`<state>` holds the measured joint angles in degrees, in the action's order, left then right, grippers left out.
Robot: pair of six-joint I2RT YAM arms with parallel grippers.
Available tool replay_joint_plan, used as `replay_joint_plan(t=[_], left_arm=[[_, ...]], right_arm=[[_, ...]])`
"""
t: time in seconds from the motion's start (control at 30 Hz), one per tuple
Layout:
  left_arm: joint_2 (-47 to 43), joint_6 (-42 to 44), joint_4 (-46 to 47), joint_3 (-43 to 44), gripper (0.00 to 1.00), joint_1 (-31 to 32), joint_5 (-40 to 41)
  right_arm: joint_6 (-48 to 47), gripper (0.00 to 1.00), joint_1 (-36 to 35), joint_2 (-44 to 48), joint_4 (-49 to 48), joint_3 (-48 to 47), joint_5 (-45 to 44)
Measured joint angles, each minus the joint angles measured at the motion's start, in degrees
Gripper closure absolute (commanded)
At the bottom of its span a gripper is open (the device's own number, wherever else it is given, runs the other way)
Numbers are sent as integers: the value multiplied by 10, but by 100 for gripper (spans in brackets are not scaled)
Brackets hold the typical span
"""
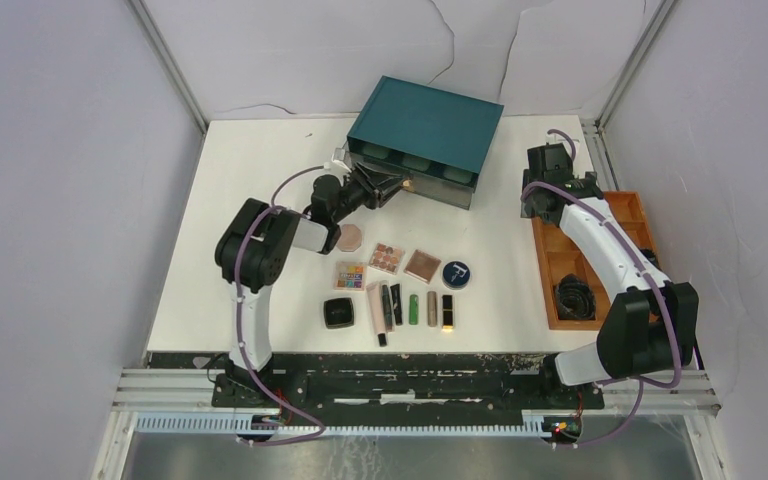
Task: Organize the makeup
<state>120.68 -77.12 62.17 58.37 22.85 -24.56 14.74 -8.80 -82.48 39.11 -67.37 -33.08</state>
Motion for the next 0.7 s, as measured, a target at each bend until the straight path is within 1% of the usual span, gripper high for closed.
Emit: replay_joint_plan(t=[0.3,0.47,0.53,0.57,0.7], left_arm=[[-42,1,25,-74,97,-1,-15],[-53,2,35,-96,96,-1,-17],[-58,8,34,-102,91,-1,-17],[-61,10,33,-104,87,-1,-18],[-62,15,32,-105,65,-2,-20]], right_arm=[[6,5,0,0,-1,1,6],[8,5,0,0,0,8,10],[9,5,0,0,0,8,12],[9,5,0,0,0,8,12],[9,5,0,0,0,8,12]])
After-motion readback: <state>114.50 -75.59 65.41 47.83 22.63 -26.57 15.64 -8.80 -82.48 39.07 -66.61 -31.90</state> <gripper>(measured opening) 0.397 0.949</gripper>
